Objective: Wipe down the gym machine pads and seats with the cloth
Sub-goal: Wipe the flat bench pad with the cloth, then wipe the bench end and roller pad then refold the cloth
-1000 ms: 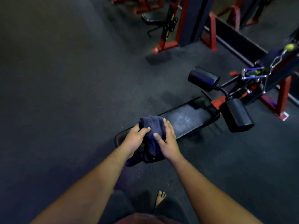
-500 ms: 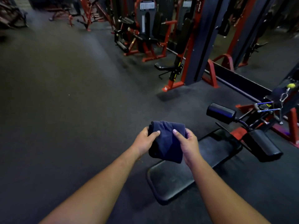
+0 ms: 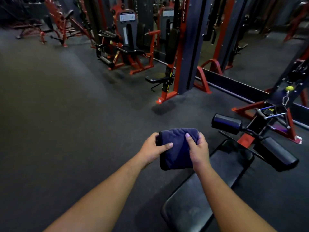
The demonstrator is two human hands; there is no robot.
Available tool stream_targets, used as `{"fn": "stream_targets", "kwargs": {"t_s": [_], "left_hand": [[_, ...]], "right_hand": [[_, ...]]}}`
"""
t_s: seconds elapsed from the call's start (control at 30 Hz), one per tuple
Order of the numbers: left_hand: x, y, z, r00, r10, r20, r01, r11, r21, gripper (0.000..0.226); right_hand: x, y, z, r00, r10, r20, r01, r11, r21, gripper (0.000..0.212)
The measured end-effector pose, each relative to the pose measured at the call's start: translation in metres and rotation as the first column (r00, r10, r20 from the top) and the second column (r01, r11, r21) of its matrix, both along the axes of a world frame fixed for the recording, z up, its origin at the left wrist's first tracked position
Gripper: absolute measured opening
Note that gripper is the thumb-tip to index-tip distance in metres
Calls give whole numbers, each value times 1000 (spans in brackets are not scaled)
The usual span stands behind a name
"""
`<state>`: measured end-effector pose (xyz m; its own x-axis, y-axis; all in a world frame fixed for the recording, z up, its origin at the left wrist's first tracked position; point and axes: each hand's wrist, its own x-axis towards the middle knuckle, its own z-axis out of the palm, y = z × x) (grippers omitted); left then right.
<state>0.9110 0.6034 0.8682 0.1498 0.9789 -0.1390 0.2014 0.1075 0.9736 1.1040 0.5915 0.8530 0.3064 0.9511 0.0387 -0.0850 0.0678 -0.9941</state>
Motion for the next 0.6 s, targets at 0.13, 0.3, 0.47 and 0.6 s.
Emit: {"fn": "stream_targets", "kwargs": {"t_s": [0.13, 0.3, 0.47, 0.6], "left_hand": [[-16, 55, -3, 991, -16, -134, 21, 999, 39, 35], [-14, 136, -4, 995, -92, -43, 91, 995, -36, 28], [-1, 225, -28, 966, -255, 28, 257, 965, -46, 35], [8, 301, -45, 915, -400, -48, 399, 917, -26, 28]], "right_hand": [[-6, 45, -6, 995, -66, 71, 67, 997, -23, 11], [-15, 107, -8, 965, -150, 216, 170, 982, -78, 13], [-15, 176, -30, 920, -265, 290, 303, 948, -96, 9], [-14, 220, -47, 856, -416, 306, 476, 866, -154, 13]]}}
